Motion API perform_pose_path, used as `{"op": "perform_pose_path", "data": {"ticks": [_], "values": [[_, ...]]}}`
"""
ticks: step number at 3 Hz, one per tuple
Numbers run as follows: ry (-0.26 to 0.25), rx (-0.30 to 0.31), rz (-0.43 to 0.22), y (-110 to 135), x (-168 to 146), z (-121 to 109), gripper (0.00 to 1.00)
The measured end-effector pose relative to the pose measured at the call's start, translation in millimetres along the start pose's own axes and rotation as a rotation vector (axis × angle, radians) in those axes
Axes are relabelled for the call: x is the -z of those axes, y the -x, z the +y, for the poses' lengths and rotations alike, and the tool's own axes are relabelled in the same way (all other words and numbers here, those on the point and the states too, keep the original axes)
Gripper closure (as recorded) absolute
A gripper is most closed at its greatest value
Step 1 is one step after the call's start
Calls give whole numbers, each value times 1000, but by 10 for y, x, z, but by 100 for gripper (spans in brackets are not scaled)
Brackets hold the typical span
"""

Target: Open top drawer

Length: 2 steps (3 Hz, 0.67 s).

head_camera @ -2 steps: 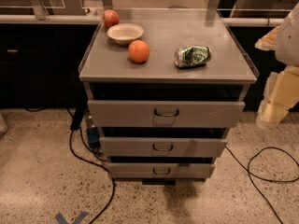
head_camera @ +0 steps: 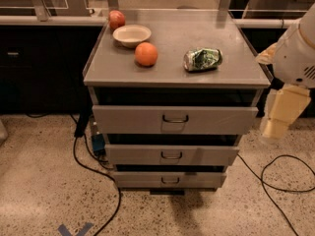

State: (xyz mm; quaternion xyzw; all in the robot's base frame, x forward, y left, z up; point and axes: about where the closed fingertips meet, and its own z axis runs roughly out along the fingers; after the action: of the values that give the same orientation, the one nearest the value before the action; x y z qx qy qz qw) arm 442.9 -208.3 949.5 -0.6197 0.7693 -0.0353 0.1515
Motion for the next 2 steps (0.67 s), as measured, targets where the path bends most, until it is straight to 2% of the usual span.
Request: {"op": "perform_pose_path", "data": {"ticks": [2], "values": [[36,74,-36,108,-853,151,0]]}}
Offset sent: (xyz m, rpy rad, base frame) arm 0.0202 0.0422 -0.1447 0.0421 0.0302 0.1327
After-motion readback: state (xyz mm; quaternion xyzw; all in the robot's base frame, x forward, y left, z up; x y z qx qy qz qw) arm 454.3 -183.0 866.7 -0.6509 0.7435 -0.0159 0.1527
